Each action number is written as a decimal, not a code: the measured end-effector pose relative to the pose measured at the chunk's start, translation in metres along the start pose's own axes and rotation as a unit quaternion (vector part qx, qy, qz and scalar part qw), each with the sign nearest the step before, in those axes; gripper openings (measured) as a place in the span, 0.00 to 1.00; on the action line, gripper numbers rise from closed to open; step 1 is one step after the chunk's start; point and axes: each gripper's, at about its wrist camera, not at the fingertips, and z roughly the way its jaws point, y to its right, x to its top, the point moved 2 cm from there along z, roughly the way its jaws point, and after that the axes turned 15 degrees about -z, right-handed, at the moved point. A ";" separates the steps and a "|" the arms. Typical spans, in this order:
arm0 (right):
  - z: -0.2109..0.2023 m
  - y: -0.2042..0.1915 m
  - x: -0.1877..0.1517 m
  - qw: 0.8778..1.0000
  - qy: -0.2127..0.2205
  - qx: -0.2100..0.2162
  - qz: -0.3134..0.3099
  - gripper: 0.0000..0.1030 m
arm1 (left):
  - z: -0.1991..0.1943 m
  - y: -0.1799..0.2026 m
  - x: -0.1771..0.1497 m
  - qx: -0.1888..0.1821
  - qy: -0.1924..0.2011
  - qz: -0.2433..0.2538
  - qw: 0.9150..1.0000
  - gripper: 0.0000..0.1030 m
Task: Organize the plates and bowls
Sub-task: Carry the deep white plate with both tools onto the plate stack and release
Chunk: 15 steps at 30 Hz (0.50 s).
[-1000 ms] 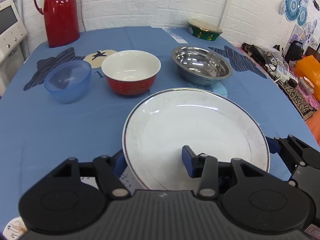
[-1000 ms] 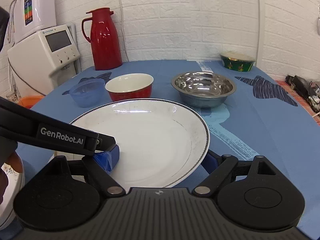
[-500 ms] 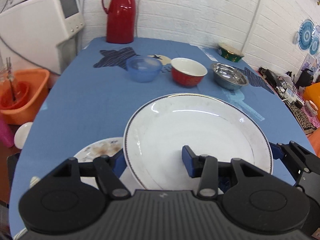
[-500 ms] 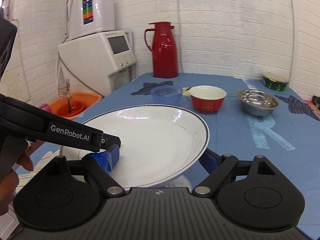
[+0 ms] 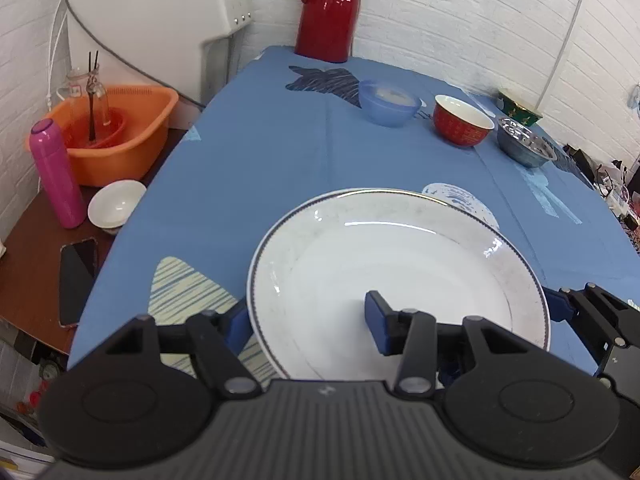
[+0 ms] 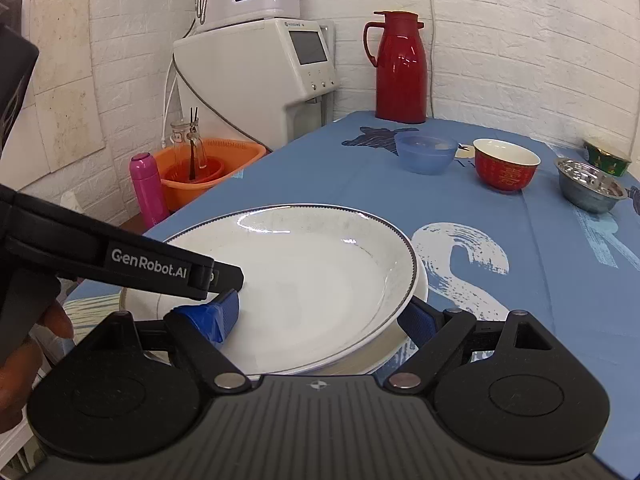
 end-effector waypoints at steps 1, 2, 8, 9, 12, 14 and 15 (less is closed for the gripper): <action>0.000 -0.001 0.000 1.000 0.000 -0.002 -0.003 0.71 | 0.002 -0.001 0.000 -0.002 0.001 0.000 1.000 0.45; -0.001 -0.001 0.000 1.000 0.001 -0.003 -0.002 0.71 | 0.003 -0.004 0.000 -0.006 0.001 -0.003 1.000 0.46; -0.002 0.004 0.005 1.000 -0.004 -0.023 0.004 0.72 | -0.001 0.000 0.002 -0.002 0.040 0.027 0.999 0.57; -0.001 0.004 0.005 1.000 -0.006 -0.023 0.003 0.72 | -0.002 0.001 0.002 0.001 0.045 0.033 0.998 0.58; 0.002 0.003 0.005 1.000 -0.018 -0.021 -0.012 0.71 | -0.001 0.003 0.005 -0.003 0.045 0.033 0.998 0.58; 0.001 0.004 0.004 0.999 -0.024 -0.025 -0.020 0.70 | -0.001 0.002 0.005 -0.001 0.045 0.031 0.999 0.59; -0.001 0.005 0.003 0.999 -0.026 -0.029 -0.018 0.70 | -0.001 0.002 0.005 0.001 0.045 0.032 0.998 0.59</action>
